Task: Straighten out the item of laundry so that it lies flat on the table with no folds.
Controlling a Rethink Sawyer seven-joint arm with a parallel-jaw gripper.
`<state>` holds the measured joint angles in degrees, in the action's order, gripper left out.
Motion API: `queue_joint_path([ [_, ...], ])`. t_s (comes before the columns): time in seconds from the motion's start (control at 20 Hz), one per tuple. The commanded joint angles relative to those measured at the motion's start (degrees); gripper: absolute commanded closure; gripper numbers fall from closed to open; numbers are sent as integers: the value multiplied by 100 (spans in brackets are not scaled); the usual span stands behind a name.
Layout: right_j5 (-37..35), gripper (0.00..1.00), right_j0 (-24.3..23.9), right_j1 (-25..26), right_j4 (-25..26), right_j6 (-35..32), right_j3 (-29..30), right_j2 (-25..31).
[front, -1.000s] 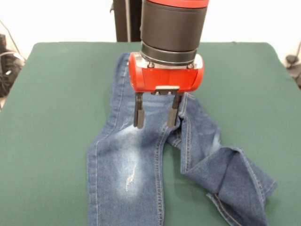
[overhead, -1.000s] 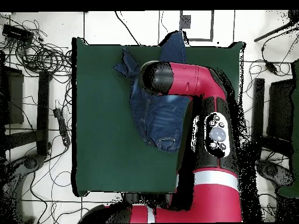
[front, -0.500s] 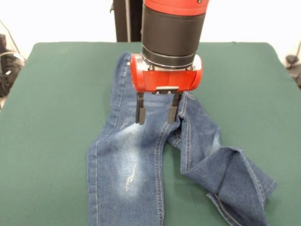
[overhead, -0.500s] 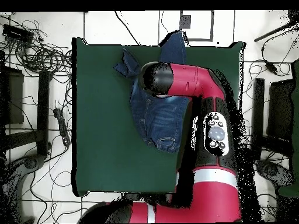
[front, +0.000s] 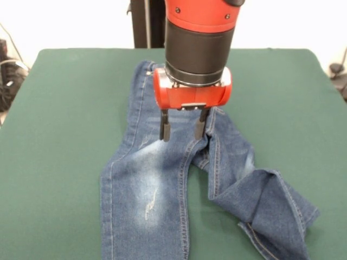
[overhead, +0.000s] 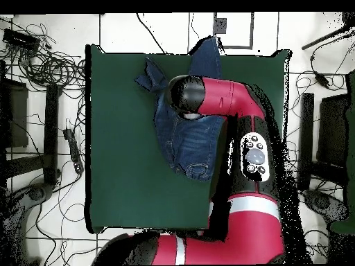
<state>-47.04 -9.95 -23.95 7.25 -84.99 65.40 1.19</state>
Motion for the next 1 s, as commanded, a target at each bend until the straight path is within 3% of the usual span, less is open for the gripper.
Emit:
queue_joint_path([
  [0.05, -273, 0, -8, 323, -408, -897, 754, 490],
  [0.55, 206, 0, -169, 138, -674, -639, 1186, 740],
  [1.0, 45, 0, -137, 2, -905, -619, 1296, 849],
])
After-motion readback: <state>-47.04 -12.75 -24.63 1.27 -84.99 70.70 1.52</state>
